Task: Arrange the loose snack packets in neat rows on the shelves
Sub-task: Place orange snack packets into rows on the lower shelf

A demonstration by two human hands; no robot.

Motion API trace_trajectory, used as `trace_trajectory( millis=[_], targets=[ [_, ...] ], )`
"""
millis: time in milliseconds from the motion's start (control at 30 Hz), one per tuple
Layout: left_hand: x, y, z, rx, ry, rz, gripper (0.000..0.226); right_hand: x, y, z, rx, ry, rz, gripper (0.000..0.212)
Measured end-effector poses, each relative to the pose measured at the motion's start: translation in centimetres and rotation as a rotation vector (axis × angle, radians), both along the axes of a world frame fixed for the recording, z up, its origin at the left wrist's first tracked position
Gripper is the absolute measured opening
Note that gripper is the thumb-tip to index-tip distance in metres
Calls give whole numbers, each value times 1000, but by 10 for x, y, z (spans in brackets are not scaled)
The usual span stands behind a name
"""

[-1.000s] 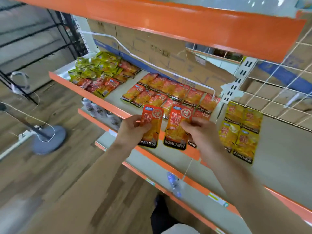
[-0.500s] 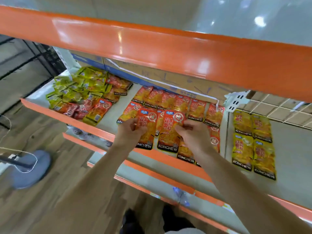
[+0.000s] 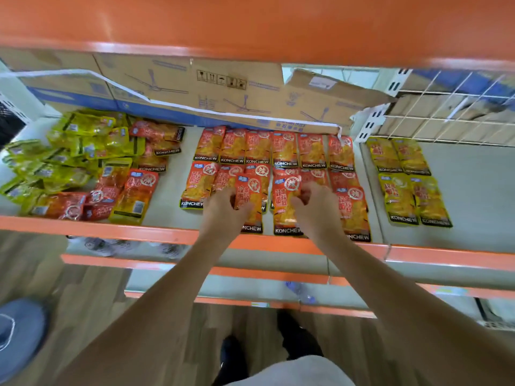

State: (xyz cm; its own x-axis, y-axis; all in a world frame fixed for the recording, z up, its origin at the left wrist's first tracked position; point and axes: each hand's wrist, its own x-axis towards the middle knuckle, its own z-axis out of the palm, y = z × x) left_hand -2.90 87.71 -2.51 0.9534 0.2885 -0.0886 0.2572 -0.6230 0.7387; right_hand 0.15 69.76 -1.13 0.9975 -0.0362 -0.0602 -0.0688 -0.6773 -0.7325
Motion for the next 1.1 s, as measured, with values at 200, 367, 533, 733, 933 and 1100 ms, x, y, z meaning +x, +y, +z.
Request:
trace_trajectory(
  millis=[200, 367, 533, 733, 933, 1100],
  targets=[
    [0, 2, -7, 168, 34, -44, 39, -1, 4, -8, -102, -7, 11, 7],
    [4, 3, -9, 304, 87, -84, 48, -1, 3, -17, -202, -11, 4, 13],
    [-1, 6, -8, 329, 5, -113, 57, -2, -4, -22, -356, -131, 93, 40],
    [-3, 20, -25, 462, -172, -437, 47, -9, -10, -21, -558, -199, 416, 60],
    [2, 17, -27, 471, -194, -422, 40, -8, -8, -23, -599, -121, 409, 60],
    [4, 19, -28, 490, -203, -441, 40, -5, -8, -24, -589, -97, 405, 60]
  ],
)
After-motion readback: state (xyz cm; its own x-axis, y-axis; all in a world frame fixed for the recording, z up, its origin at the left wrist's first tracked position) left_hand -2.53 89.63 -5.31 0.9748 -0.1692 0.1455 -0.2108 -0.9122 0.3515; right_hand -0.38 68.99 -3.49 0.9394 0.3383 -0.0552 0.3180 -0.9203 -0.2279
